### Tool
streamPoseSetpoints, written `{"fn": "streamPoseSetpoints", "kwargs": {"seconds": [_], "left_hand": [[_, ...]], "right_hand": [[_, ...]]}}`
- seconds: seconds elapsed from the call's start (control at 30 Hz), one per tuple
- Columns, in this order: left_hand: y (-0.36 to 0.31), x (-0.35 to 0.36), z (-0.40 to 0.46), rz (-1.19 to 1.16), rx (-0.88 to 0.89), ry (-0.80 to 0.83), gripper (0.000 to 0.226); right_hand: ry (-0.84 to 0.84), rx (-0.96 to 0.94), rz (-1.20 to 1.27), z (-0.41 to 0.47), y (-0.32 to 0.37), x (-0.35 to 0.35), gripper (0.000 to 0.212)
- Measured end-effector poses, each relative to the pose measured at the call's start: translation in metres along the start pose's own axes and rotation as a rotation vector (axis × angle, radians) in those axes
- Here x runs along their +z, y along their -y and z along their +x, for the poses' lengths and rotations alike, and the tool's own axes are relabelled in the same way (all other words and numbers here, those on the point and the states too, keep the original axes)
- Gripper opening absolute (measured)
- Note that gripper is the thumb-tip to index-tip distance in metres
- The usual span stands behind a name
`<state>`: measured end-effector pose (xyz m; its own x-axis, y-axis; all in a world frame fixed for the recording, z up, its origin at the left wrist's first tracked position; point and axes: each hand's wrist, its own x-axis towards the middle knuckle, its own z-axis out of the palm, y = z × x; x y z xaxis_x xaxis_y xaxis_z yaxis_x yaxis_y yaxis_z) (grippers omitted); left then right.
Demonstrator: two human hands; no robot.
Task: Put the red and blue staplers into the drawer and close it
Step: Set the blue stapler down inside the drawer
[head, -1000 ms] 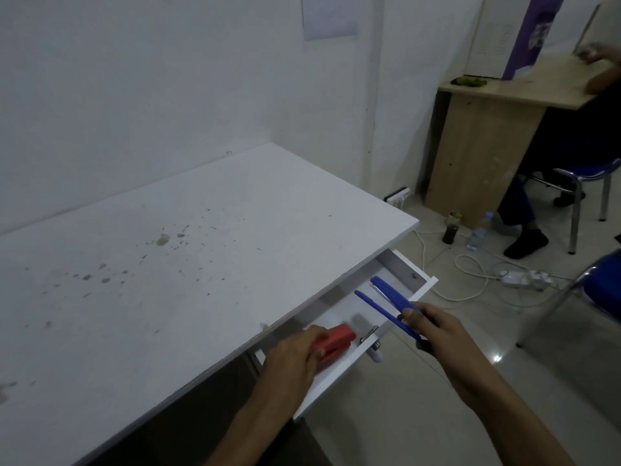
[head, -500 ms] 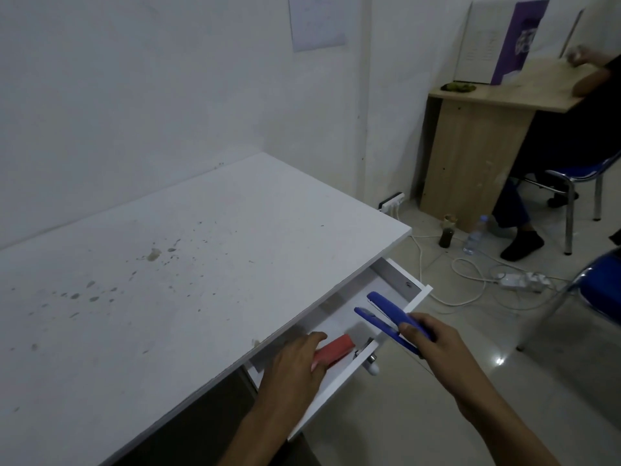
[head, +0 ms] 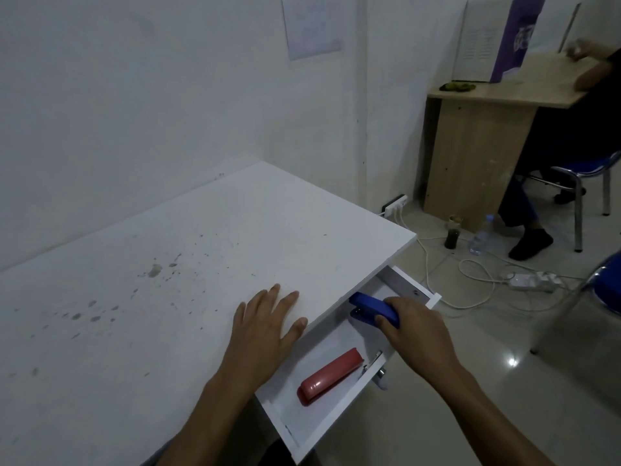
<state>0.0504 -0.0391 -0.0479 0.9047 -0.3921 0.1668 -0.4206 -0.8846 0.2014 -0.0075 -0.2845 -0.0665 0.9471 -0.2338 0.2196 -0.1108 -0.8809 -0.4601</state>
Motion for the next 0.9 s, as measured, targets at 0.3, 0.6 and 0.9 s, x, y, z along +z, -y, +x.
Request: {"fn": "streamPoseSetpoints", "kwargs": {"seconds": [0.3, 0.6, 0.9], "left_hand": [[0.005, 0.008, -0.001, -0.026, -0.018, -0.011, 0.077], [0.007, 0.008, 0.0, -0.013, -0.008, -0.036, 0.079], [0.007, 0.008, 0.0, -0.066, -0.004, -0.02, 0.062]], "right_hand": [[0.158, -0.017, -0.175, 0.018, 0.008, 0.024, 0.02], [0.227, 0.013, -0.142, 0.018, 0.01, 0.02, 0.028], [-0.015, 0.14, 0.415, -0.059, -0.019, 0.002, 0.008]]}}
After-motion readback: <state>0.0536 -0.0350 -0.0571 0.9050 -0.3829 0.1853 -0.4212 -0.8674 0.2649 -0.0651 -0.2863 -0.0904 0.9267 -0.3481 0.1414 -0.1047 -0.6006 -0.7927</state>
